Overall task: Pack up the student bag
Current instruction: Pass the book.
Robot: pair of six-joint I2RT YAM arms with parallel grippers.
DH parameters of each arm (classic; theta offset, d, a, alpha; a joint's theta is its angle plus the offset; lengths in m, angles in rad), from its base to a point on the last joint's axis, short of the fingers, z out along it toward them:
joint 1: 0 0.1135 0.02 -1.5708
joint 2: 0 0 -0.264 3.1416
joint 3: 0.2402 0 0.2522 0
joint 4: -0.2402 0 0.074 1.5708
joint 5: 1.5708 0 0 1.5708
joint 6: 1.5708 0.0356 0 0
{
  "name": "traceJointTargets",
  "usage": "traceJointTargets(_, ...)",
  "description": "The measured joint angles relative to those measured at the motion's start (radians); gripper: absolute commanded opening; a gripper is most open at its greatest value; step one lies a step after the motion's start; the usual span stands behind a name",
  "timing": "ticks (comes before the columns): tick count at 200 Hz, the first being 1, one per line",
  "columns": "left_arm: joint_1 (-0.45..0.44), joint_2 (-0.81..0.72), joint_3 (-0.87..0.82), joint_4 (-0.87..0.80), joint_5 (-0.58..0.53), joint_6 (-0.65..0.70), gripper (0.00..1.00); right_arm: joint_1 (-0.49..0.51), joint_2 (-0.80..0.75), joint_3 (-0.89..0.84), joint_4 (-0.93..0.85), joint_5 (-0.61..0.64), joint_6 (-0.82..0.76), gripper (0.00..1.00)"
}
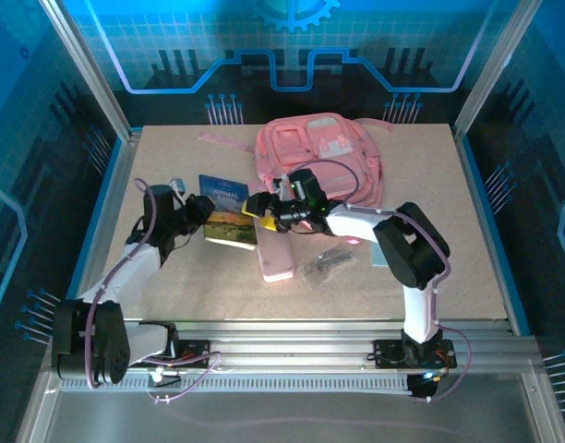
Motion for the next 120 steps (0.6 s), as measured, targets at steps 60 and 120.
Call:
traceJointTargets(60,-0.016,0.054,0.110,0.017,-0.150,-0.124,0.00,0.006,-0.265,-0.032,-0.185,0.146,-0.002,1.00)
traceJointTargets(120,-0.223,0.166,0.189,0.109,-0.451,-0.251,0.00,0.134,-0.318,-0.166,-0.040,0.280,0.234,1.00)
